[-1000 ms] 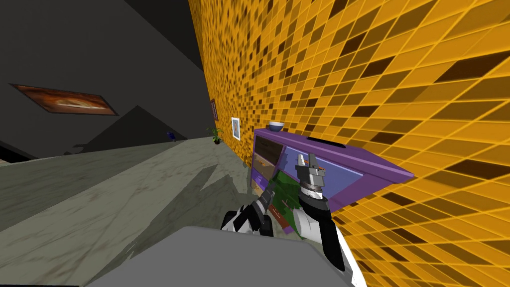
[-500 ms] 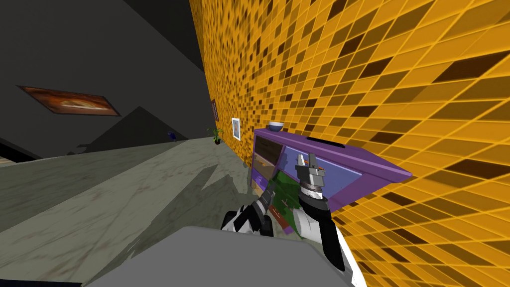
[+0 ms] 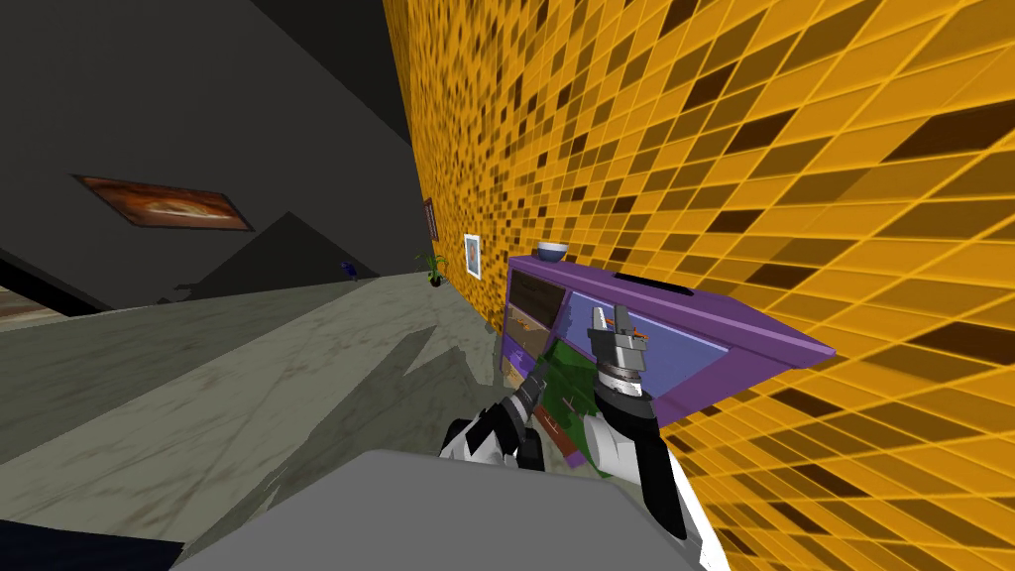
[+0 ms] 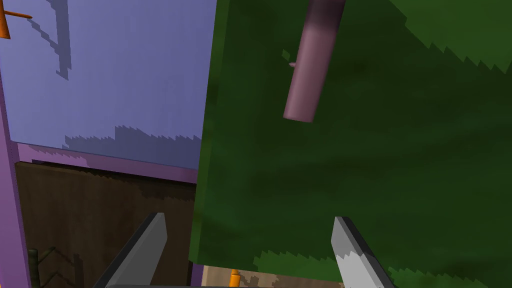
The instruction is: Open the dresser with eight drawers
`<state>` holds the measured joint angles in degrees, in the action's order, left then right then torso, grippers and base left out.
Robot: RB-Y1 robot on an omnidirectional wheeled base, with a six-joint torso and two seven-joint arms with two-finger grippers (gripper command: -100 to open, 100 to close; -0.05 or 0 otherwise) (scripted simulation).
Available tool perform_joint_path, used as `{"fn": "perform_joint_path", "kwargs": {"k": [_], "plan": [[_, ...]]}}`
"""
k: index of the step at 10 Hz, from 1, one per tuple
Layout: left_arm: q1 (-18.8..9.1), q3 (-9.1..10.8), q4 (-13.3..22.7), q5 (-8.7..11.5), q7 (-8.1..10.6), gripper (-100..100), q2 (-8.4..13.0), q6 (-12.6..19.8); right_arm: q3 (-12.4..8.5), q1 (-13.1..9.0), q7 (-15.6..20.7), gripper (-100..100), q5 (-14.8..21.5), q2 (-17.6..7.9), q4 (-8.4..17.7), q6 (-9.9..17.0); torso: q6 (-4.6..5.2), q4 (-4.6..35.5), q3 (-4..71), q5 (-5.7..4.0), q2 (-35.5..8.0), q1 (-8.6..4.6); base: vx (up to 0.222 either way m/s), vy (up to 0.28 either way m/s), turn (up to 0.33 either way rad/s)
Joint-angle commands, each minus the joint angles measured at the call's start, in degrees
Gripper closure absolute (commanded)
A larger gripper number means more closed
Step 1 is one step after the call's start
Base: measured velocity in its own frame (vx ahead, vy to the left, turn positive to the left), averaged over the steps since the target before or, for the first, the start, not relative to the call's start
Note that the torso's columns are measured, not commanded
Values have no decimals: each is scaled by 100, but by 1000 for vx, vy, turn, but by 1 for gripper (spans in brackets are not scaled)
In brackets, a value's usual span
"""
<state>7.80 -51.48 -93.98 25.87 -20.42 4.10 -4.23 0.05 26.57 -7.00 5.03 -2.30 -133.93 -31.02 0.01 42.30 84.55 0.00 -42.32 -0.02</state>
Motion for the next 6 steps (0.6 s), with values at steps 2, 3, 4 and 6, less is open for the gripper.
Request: {"fn": "perform_joint_path", "kwargs": {"k": [2,3,4,6], "plan": [[-53,69,-373,34,-76,-100,-211,522,0,0,0,0,0,0,0,0,4,-1,2,1,3,2,-25,2,58],[-53,69,-373,34,-76,-100,-211,522,0,0,0,0,0,0,0,0,11,-1,2,0,4,1,-15,0,20],[-69,95,-459,43,-94,-100,-248,664,0,0,0,0,0,0,0,0,9,-2,3,0,6,1,-11,2,31],[-101,148,-630,62,-131,-100,-323,946,0,0,0,0,0,0,0,0,15,-2,3,1,5,3,-16,3,56]]}}
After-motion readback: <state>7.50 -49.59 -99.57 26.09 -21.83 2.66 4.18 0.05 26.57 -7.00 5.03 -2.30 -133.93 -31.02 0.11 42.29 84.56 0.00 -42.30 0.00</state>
